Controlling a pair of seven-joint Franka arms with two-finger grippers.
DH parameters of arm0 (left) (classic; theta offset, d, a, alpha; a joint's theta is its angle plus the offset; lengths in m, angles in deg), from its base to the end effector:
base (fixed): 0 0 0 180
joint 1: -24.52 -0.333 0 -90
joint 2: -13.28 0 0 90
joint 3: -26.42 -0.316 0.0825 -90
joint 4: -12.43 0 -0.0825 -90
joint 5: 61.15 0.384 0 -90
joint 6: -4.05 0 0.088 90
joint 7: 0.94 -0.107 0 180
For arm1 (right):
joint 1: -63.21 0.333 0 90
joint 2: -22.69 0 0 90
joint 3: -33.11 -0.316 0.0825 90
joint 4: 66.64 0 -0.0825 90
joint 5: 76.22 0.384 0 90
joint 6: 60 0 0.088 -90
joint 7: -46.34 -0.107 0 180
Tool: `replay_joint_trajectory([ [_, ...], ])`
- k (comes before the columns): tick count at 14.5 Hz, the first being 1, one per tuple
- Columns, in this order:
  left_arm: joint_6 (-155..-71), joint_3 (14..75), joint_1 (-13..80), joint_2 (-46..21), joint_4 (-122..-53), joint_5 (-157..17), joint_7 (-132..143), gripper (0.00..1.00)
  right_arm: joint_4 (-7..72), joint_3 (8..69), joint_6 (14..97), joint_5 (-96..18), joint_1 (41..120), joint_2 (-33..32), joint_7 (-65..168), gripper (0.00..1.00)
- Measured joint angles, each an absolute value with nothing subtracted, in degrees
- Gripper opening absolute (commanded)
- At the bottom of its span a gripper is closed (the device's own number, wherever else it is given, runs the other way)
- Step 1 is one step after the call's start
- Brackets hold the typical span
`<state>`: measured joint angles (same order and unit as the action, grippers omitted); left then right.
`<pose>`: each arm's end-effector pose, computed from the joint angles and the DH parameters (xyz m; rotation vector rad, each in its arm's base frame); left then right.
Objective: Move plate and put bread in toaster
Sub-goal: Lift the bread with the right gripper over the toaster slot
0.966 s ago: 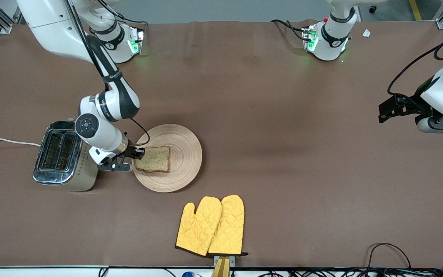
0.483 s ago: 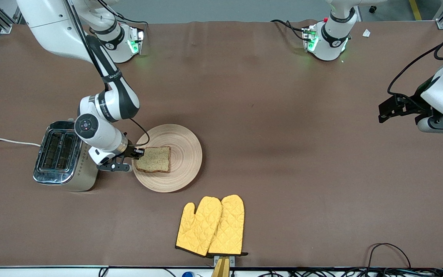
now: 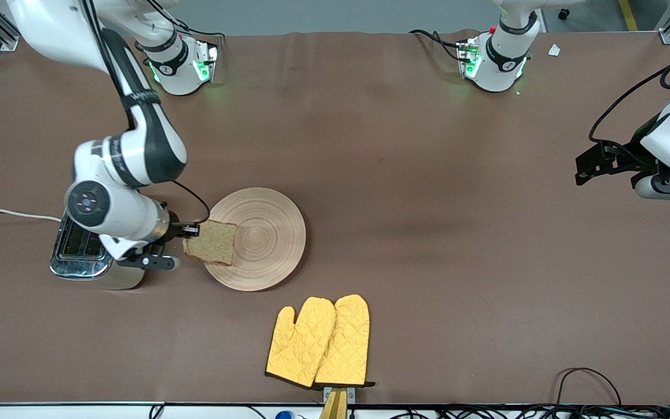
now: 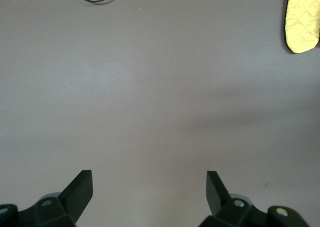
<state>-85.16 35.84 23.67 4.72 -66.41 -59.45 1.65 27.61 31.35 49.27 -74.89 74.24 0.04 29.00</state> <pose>0.5942 -0.0779 0.6299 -3.1351 0.1589 -0.0532 0.6346 0.1437 0.3751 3.1287 -0.1411 -0.2150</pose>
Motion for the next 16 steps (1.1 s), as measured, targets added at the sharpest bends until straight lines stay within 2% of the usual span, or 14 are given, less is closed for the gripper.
replay_joint_trajectory([
  [4, -85.0, 29.0, 29.3, 5.4, -66.4, -59.5, 0.4, 1.00, 22.7, 33.1, 37.8, -82.5, 74.1, 4.2, 29.0, 0.00],
  [8, -85.0, 28.0, 30.0, 5.4, -66.4, -59.5, 0.2, 1.00, 19.7, 32.7, 28.0, -98.1, 74.8, 7.2, 28.6, 0.00],
  [13, -85.0, 28.0, 30.0, 5.4, -66.4, -59.5, 0.2, 1.00, 18.9, 32.4, 25.1, -113.7, 75.9, 6.8, 25.9, 0.00],
  [16, -85.0, 28.0, 30.0, 5.4, -66.4, -59.5, 0.2, 1.00, 19.7, 32.2, 21.6, -121.5, 78.7, 3.9, 18.9, 0.00],
])
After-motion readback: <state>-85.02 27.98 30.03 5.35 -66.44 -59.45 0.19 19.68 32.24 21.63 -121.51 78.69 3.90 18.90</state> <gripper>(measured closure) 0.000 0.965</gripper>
